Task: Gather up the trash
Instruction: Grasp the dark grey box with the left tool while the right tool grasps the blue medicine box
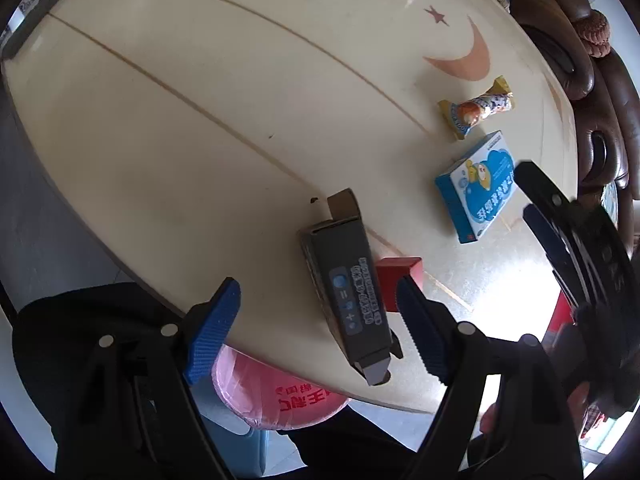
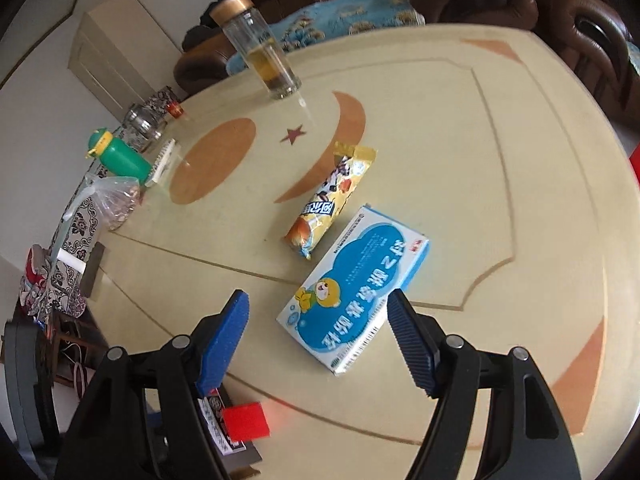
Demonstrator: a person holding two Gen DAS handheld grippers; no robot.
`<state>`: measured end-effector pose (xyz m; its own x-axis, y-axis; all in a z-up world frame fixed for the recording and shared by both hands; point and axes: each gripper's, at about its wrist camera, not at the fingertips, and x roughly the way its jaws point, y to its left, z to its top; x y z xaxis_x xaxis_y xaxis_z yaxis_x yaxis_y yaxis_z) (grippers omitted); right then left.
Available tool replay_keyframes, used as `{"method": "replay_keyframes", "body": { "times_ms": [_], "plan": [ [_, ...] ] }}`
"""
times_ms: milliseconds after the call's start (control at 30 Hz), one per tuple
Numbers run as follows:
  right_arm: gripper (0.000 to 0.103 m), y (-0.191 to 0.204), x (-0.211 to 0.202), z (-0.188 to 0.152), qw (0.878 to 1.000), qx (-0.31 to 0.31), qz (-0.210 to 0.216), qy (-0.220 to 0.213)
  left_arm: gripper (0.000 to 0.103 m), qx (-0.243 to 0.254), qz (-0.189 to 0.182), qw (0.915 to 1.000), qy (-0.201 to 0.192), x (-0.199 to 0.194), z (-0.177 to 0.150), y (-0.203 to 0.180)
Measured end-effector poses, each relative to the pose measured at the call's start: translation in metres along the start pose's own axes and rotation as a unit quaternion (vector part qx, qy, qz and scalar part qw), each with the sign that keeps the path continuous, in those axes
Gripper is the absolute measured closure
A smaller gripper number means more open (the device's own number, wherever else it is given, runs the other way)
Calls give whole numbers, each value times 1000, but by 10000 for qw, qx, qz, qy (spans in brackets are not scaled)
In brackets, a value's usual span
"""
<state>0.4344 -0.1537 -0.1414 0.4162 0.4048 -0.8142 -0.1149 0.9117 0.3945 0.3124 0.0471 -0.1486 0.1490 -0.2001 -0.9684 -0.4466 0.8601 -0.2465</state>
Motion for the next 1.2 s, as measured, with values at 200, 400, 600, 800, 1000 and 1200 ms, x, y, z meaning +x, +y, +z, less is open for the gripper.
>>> {"method": "replay_keyframes", "body": {
  "times_ms": [200,400,600,800,1000,1200],
  "plan": [
    [33,1,23,1,9996,204,-96,169,25,-128,-75,9998,97,7,1,8],
    [33,1,20,2,9986,487,-133,156,25,-219,-161,9995,187,12,4,12],
    [33,-6,27,-3,9957,681,-550,311,25,-297,-224,9991,199,13,4,25],
    [32,-7,41,-1,9932,820,-748,361,25,-393,-312,9985,223,13,5,38],
    [26,8,53,3,9916,504,-1131,365,34,-430,-369,9978,347,19,5,47],
    [33,16,57,0,9871,83,-1577,279,37,-508,-401,9974,320,21,2,50]
  ]
}}
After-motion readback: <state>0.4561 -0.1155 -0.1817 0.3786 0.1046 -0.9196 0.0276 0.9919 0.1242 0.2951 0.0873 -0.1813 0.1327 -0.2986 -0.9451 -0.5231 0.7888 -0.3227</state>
